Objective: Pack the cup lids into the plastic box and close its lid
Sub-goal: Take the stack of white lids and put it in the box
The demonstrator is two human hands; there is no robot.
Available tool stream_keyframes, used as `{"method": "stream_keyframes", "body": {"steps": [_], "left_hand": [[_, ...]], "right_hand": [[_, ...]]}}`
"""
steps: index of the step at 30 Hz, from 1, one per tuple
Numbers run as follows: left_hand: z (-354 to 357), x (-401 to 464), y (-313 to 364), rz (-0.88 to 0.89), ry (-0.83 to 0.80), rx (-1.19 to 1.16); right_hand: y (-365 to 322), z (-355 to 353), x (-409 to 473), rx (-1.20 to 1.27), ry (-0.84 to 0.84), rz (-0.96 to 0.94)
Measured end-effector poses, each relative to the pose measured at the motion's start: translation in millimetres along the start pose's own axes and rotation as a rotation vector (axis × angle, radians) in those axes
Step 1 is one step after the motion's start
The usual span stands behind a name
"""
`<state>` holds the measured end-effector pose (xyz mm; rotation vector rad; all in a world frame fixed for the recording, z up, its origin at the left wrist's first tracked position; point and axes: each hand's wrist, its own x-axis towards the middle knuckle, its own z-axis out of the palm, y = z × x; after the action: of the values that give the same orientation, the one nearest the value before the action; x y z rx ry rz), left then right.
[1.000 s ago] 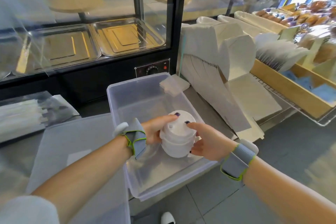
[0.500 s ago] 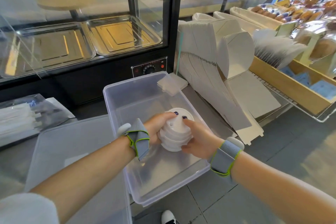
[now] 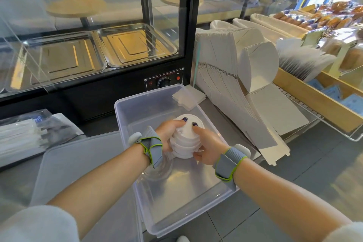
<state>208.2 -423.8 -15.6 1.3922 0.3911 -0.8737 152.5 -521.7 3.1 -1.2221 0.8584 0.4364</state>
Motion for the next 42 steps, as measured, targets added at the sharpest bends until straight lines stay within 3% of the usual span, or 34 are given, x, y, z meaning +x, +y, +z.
{"method": "stream_keyframes", "body": {"steps": [14,30,38,42], "left_hand": [[0.8,-2.4,3.2,-0.044,-0.046,0.033],[-7.2,-4.6,7.9,0.094,0.005,0.177],[-13.7,-14.0,13.7,0.124,0.045,0.206],[-15.3,-24.6,20.0,0.131,0.081,0.188]], "right_hand": [[4.3,-7.6,3.2,-0.020,0.013,-0.029],[-5.3,-14.6,-9.9,-0.204,-0.027,-0.167],[-15.1,-19.2,-16.5,-0.597,0.081,-0.247],[-21.9,-20.1,-20.8,-0.999,0.223,-0.491]]}}
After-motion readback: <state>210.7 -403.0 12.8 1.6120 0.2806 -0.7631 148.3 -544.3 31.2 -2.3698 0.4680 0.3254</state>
